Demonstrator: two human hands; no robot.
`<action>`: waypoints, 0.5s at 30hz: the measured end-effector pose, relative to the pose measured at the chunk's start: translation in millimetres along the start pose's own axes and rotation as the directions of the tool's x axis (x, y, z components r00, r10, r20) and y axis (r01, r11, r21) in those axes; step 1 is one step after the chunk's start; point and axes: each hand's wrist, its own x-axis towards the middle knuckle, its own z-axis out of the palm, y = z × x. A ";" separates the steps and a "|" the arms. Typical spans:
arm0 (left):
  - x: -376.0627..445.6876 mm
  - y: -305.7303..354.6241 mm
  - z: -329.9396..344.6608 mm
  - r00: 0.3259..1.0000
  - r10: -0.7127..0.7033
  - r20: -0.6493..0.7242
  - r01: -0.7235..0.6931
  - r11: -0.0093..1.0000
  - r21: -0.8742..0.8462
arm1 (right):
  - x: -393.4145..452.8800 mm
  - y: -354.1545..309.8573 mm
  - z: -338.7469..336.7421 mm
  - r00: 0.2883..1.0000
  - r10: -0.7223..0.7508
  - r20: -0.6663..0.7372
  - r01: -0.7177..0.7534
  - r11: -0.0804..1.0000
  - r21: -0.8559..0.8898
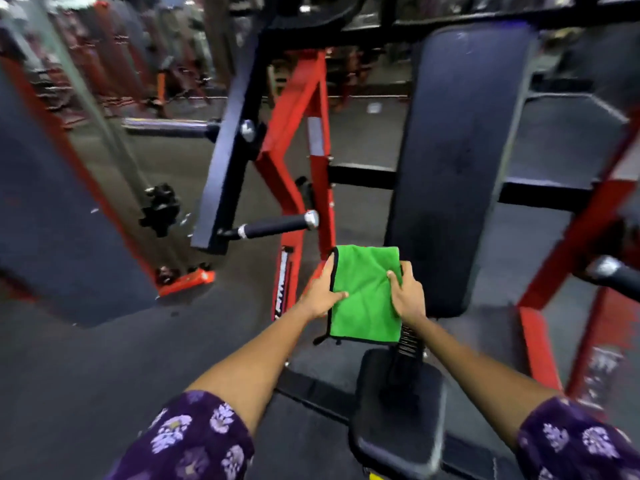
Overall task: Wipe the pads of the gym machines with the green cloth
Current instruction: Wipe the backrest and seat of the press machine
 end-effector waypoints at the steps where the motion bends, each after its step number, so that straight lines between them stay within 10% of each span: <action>1: 17.0 5.6 1.4 0.999 0.022 0.030 -0.021 1.000 -0.010 | 6.3 -1.5 -5.1 0.997 0.034 -0.072 -0.033 0.999 0.028; 15: 234.2 105.8 -8.5 0.915 0.387 0.115 -0.385 0.922 -0.041 | 175.9 -38.0 -78.2 0.917 0.071 -0.392 -0.017 0.990 0.138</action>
